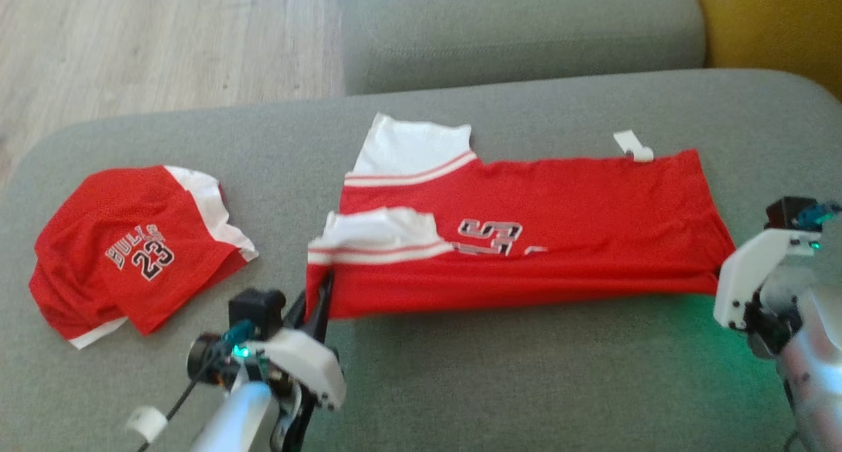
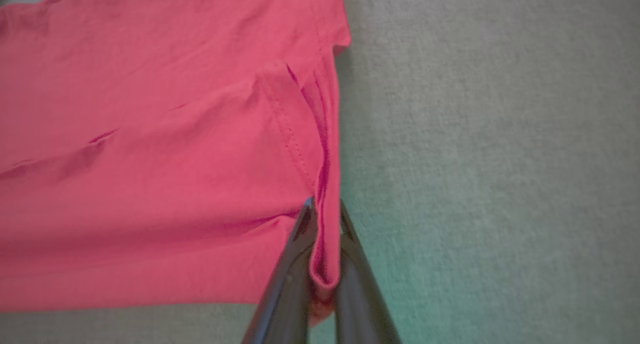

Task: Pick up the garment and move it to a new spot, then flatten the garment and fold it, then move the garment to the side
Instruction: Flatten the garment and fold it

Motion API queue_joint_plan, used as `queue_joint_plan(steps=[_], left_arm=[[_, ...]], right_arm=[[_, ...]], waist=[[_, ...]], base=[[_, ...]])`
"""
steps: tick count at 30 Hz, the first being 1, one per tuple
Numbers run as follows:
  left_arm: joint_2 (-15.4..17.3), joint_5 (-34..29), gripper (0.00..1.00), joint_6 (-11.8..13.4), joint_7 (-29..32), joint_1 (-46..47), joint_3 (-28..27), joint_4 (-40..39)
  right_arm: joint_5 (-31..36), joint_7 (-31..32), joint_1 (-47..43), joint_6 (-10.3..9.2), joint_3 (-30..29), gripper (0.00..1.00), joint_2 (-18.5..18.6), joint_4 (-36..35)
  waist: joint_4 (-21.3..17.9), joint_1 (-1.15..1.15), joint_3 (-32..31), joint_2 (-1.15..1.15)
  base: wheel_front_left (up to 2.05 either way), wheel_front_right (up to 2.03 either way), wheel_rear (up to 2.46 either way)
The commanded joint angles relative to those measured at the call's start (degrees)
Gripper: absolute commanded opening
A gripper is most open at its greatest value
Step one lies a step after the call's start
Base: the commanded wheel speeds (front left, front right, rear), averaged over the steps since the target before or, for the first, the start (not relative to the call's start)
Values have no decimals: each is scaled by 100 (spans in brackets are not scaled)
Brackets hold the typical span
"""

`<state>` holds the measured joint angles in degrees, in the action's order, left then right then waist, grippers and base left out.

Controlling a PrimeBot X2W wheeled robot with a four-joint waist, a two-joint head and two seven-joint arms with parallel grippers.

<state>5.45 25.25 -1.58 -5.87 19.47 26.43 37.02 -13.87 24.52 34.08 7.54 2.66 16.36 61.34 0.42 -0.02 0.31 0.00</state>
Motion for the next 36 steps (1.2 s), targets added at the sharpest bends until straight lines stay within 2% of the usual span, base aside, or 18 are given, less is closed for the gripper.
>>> queue_joint_plan(steps=[1,5,9,10,11,13,17,20,24,29,33,36], left_arm=[[243,19,0,14,37,68,-164,-265],[341,57,0,64,310,-305,-82,-714],[422,90,0,137,579,-568,-17,-1133],[436,98,0,150,655,-614,4,-1217],[452,98,0,177,712,-649,15,-1295],[486,57,100,276,737,-692,16,-1451],[544,36,100,394,826,-721,5,-1677],[589,11,100,464,755,-685,-43,-1848],[659,-139,100,512,300,-532,-120,-2146],[675,-162,100,507,-284,-193,-334,-2431],[809,-153,100,414,-429,343,-526,-2505],[997,-138,100,192,-218,897,-559,-2388]], right_arm=[[-178,57,-33,-5,181,0,217,-347],[-722,329,-602,-5,429,0,464,-1023],[-1085,509,-1086,-5,421,0,645,-1640],[-1134,504,-1176,-5,363,42,672,-1774],[-1186,515,-1259,-5,287,100,677,-1883],[-1302,550,-1392,-5,121,100,641,-2092],[-1226,355,-1550,-5,-205,100,603,-2548],[-1037,-86,-1581,-5,-485,100,511,-2967],[-625,-856,-1602,-5,-795,100,245,-3583],[-148,-1643,-1600,-5,-877,100,-118,-4319],[93,-2085,-1496,-5,-890,100,-343,-4678],[197,-2239,-1362,-5,-846,100,-458,-4787]], waist=[[-48,2,-135,0],[-78,2,-205,0],[-100,2,-223,0],[-103,2,-218,0],[-102,2,-214,0],[-102,2,-196,0],[-106,2,-133,0],[-113,2,-78,0],[-155,2,54,0],[-253,2,377,0],[-355,2,743,0],[-485,2,1043,0]], base=[[0,0,0],[0,0,0],[0,0,0],[0,0,0],[0,0,0],[0,0,0],[0,0,0],[0,0,0],[0,0,0],[0,0,0],[0,0,0],[0,0,0]])
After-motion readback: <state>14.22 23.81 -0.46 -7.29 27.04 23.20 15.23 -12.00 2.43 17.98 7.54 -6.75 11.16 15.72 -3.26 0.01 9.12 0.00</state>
